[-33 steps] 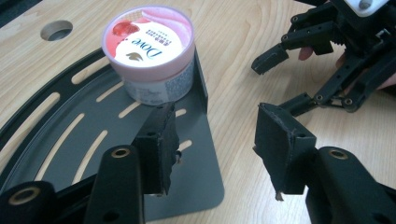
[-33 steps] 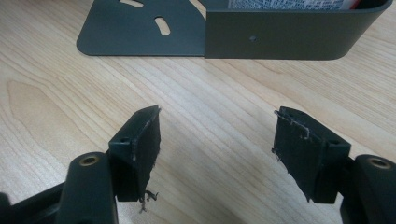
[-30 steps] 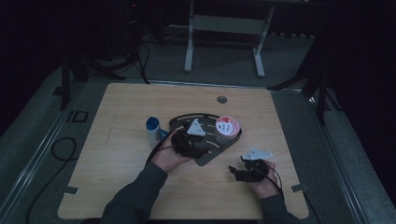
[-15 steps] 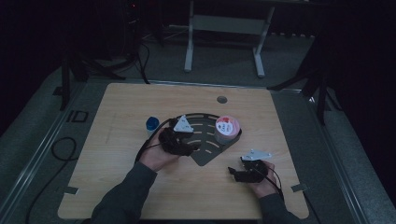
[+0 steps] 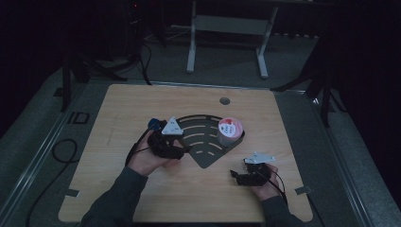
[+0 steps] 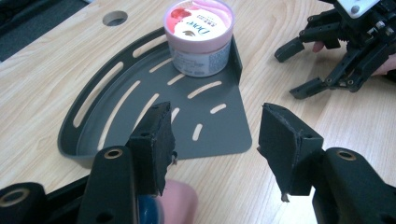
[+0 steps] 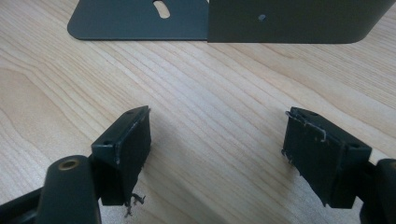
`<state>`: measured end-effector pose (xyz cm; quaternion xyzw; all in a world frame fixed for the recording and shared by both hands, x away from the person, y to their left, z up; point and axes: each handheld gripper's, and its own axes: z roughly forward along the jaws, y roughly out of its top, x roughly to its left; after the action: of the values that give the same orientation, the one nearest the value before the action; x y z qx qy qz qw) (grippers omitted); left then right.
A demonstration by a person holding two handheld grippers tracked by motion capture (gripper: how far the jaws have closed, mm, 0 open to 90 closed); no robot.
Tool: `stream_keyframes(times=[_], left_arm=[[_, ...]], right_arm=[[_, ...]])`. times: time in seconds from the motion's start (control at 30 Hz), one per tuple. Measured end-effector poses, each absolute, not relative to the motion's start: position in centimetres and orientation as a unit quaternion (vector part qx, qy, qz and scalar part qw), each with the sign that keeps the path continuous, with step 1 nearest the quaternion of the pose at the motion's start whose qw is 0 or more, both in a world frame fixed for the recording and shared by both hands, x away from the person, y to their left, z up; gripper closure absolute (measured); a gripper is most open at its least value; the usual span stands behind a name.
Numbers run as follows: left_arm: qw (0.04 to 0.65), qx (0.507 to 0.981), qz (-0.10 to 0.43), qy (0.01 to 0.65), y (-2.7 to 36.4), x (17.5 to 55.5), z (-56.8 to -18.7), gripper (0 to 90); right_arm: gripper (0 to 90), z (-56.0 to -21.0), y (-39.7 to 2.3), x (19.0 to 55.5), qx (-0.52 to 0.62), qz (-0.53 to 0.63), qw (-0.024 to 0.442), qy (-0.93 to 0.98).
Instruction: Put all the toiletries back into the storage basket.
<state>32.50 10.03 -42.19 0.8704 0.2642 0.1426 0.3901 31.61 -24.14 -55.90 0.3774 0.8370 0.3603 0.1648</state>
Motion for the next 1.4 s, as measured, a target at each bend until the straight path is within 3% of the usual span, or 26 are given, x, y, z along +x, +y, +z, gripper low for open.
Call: stream_keyframes(times=[0.73,1.07,1.4], left_arm=[[0.356,0.879,0.152,0.279,14.0,31.0,-41.4,48.3],[0.330,0.876,0.179,0.304,15.0,31.0,-41.6,44.0],[0.313,0.880,0.160,0.318,15.0,32.3,-42.7,40.7]], right_arm=[[21.9,-55.9,-24.1,31.6,0.378,0.361,0.165,0.837],[21.5,-55.9,-24.1,31.6,0.375,0.361,0.164,0.838],[21.1,-55.9,-24.1,31.6,0.374,0.361,0.164,0.838]])
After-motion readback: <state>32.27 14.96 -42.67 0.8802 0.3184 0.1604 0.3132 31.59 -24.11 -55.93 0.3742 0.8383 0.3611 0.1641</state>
